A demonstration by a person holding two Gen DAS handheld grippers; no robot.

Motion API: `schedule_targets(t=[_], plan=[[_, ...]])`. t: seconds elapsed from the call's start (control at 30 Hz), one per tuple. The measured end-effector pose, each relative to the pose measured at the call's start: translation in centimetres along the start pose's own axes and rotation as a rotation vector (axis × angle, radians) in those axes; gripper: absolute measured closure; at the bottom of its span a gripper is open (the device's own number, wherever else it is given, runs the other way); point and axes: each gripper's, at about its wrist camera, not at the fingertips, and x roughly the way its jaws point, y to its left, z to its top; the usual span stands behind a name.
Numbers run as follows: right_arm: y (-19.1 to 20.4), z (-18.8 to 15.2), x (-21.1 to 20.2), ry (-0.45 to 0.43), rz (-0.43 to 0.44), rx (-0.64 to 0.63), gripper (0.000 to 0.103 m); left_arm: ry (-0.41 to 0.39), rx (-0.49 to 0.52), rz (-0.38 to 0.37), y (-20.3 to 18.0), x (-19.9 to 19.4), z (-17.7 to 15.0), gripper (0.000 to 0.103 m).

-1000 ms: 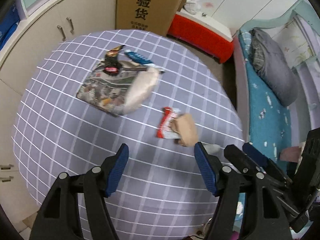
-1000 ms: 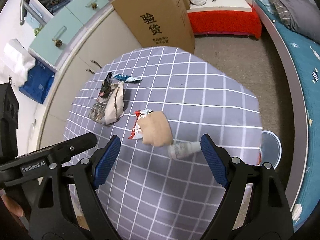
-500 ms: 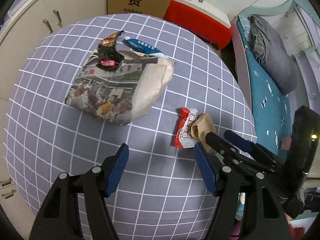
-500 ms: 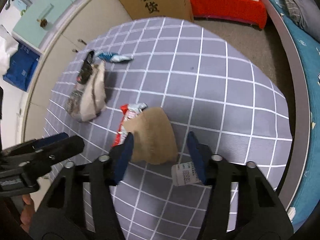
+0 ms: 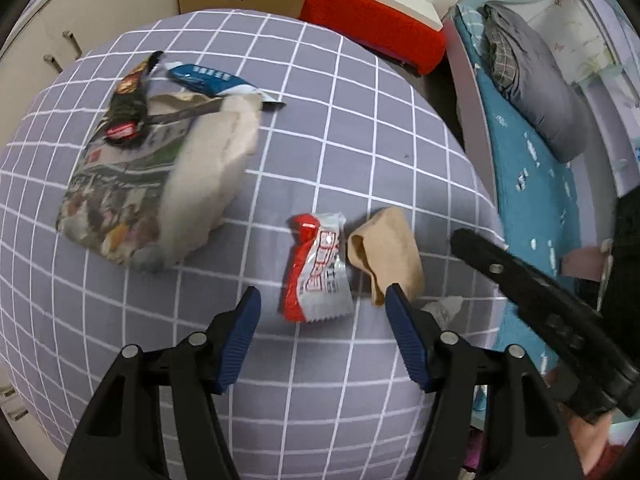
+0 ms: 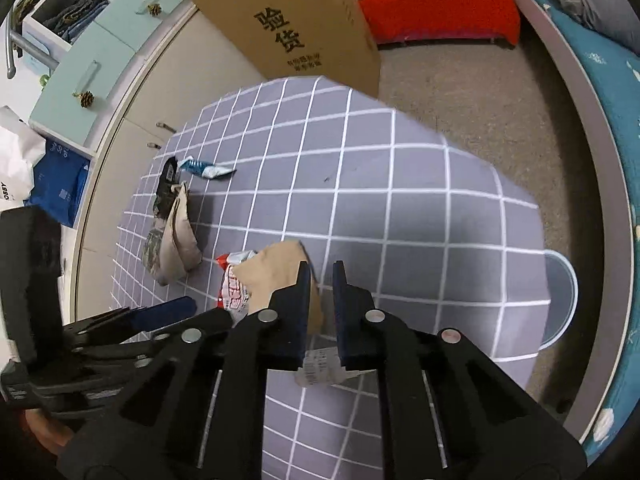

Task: Collect trash
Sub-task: 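Grasp the tan crumpled paper with the right tool, then grasp the red-and-white candy wrapper with the left tool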

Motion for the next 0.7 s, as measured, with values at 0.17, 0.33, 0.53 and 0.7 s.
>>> schedule_targets(t=[0.17,0.33,0.53,0.7], plan=[[0.0,0.1,-0.4,-0.017,-0.02,-0.004,0.083,-0.001,-0.002,0.02,-0.1,0.7,0.1,0.044],[1.2,-0.1,0.8,0.013,0.002,-0.046,0.053,-0.041,-0.038,0.022,1.3,-0.5,0.2,0.044],[3.0,-0.3,3.4,0.081,0.002,-0.089,0.053,-0.032,-0.073,0.037,3.7,-0.9,0.1,0.047],[3.8,-0.4,4.4,0.112,-0.022,-0.144,0.057,-0.025,-0.058,0.035,4.3,-0.8,-0.2,0.047]])
